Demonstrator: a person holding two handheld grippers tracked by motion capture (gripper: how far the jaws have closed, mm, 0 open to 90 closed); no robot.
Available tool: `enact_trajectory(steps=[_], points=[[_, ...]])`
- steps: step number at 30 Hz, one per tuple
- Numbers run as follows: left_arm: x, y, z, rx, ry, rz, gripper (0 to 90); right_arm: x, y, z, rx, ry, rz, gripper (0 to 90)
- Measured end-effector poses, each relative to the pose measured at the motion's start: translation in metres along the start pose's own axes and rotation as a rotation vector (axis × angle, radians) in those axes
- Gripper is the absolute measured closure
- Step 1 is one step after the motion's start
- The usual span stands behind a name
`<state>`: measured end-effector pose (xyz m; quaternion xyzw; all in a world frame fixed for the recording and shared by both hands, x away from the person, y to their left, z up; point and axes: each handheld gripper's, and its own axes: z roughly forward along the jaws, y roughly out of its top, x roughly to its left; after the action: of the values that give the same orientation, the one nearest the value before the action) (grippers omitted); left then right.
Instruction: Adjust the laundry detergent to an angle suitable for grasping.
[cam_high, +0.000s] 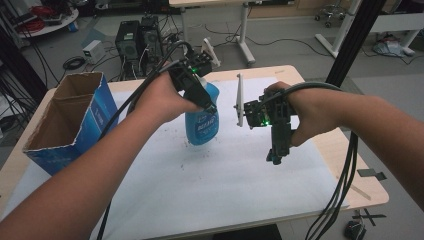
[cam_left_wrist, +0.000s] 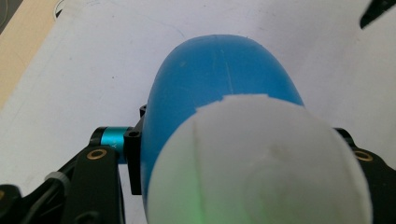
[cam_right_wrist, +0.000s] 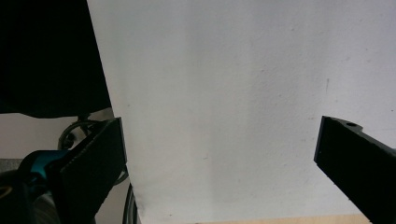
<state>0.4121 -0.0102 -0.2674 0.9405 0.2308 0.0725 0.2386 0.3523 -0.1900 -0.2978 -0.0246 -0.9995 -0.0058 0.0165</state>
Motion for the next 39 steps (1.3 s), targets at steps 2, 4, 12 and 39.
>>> enact_trajectory(steps=[2, 4, 12, 39], points=[[0.0, -0.002, -0.003, 0.001, -0.009, 0.014, 38.7, 0.0, 0.001, 0.0, 0.002, 0.0, 0.001, 1.6], [0.0, -0.009, -0.012, 0.007, -0.04, 0.056, 38.7, 0.001, 0.004, 0.0, 0.002, -0.002, -0.002, 1.5], [-0.003, -0.023, -0.025, 0.047, -0.13, 0.185, 38.7, 0.002, 0.01, 0.001, 0.015, -0.003, -0.004, 1.6], [-0.007, -0.064, -0.011, 0.115, -0.343, 0.616, 38.7, 0.005, 0.017, 0.006, 0.019, 0.006, -0.02, 1.6]])
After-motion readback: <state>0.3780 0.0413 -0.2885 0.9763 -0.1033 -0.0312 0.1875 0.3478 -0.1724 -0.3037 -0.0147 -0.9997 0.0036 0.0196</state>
